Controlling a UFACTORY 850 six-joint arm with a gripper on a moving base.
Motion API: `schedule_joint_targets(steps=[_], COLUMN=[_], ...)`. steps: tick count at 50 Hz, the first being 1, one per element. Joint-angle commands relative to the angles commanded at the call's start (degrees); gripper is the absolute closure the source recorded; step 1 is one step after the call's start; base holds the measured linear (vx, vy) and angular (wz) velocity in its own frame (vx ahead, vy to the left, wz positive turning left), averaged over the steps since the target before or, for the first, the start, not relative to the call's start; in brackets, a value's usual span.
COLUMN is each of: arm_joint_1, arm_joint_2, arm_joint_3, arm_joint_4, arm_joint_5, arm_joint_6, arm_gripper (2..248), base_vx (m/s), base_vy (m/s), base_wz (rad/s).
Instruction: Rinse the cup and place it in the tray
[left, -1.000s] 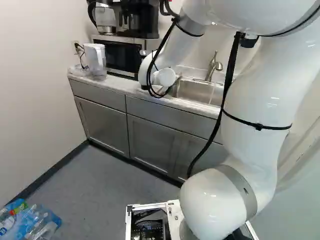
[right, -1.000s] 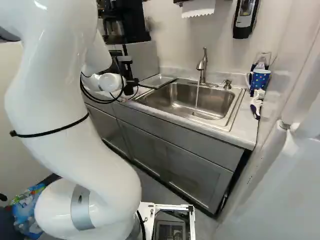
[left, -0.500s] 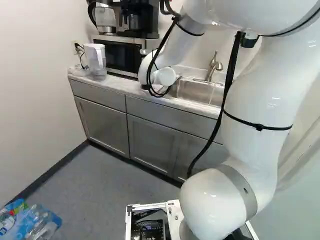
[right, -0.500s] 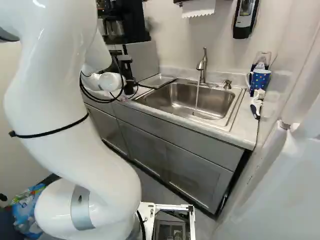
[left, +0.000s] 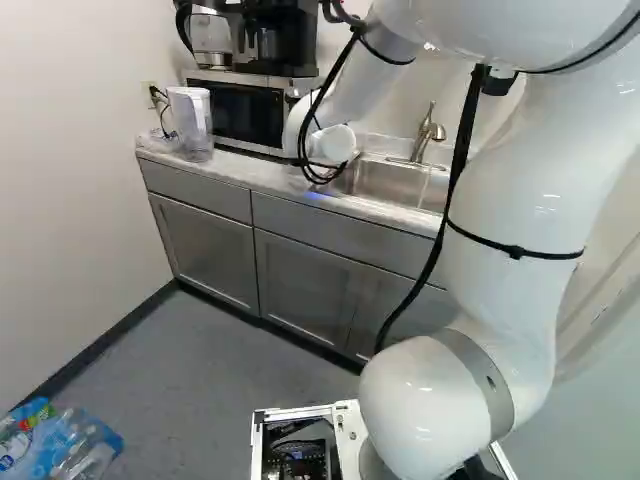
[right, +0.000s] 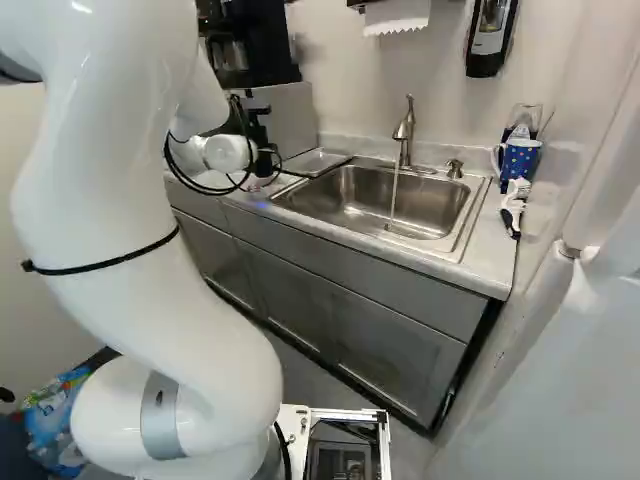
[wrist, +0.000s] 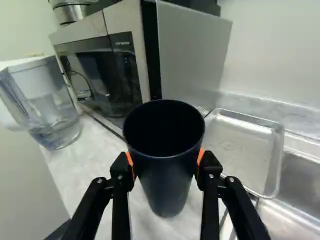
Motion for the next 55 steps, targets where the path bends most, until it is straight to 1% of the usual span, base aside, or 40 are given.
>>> schedule_joint_targets(steps=[12, 25, 55], arm_joint_1=[-1.95, -4.0, -8.68], arm_joint_2=[-0.44, 0.05, -0.02], arm_joint_3=[-2.0, -3.07, -3.14], arm_joint_4=[0.0, 0.0, 0.0], arm_joint_5=[0.0, 0.0, 0.0], arm_joint_6=[0.0, 0.0, 0.0], arm_gripper=[124, 124, 124], base_vx=[0.0, 0.0, 0.0], base_vy=[0.0, 0.0, 0.0], base_wz=[0.0, 0.0, 0.0])
